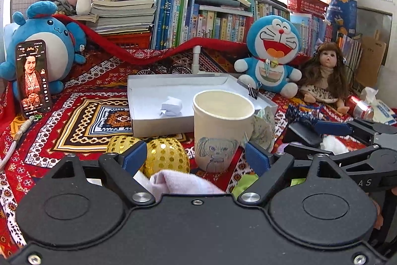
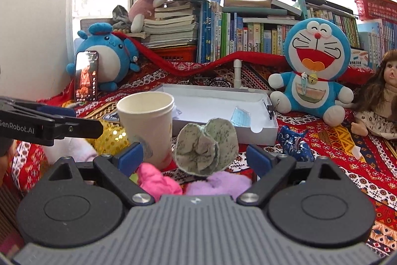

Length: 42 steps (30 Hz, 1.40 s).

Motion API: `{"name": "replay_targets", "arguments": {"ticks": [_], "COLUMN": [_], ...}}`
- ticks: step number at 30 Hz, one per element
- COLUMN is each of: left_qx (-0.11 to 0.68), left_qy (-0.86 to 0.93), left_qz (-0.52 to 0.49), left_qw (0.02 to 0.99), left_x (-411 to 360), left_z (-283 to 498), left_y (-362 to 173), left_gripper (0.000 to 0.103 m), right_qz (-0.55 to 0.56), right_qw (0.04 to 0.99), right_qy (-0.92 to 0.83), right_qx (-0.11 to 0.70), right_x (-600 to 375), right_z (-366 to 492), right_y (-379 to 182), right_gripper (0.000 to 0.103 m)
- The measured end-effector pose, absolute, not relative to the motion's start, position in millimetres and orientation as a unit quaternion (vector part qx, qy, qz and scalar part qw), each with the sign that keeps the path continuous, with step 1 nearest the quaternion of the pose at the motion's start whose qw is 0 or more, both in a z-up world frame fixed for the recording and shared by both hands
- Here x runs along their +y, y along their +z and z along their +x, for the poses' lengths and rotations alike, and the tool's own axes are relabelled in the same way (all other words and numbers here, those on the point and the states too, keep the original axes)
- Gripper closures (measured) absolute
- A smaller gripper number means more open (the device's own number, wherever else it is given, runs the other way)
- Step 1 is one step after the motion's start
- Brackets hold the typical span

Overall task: Organize soft objects
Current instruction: 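Withdraw both open tools from the box back toward the table items, then reach the left tool to the pink sock while the right tool reaches the scrunchies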

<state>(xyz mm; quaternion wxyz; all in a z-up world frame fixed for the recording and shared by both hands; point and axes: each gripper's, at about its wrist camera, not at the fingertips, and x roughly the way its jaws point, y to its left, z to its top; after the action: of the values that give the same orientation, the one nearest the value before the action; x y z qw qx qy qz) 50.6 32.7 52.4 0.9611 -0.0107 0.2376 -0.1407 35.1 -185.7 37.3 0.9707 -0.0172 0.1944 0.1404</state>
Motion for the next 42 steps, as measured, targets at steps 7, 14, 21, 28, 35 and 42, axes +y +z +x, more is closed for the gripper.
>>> {"name": "replay_targets", "arguments": {"ticks": [7, 14, 21, 28, 35, 42], "left_qx": [0.243, 0.230, 0.232, 0.252, 0.272, 0.277], "left_qy": [-0.137, -0.129, -0.132, -0.141, -0.126, -0.117], "left_qz": [-0.012, 0.005, 0.003, -0.009, -0.034, -0.038], "left_qw": [0.960, 0.965, 0.964, 0.957, 0.953, 0.953], "left_x": [36, 34, 34, 34, 38, 31], "left_z": [39, 28, 20, 17, 23, 31], "left_y": [40, 37, 36, 32, 23, 18], "left_gripper": [0.016, 0.016, 0.021, 0.035, 0.035, 0.035], "right_qz": [-0.008, -0.020, -0.026, -0.023, -0.021, -0.020], "right_qw": [0.969, 0.969, 0.966, 0.960, 0.956, 0.952], "right_qy": [0.146, 0.142, 0.150, 0.163, 0.173, 0.181], "right_qx": [0.200, 0.201, 0.208, 0.225, 0.236, 0.247], "right_x": [-184, -182, -178, -172, -169, -165], "right_z": [27, 21, 17, 11, 4, 1], "right_y": [29, 25, 19, 10, 4, -1], "right_gripper": [0.008, 0.008, 0.008, 0.008, 0.008, 0.008]}}
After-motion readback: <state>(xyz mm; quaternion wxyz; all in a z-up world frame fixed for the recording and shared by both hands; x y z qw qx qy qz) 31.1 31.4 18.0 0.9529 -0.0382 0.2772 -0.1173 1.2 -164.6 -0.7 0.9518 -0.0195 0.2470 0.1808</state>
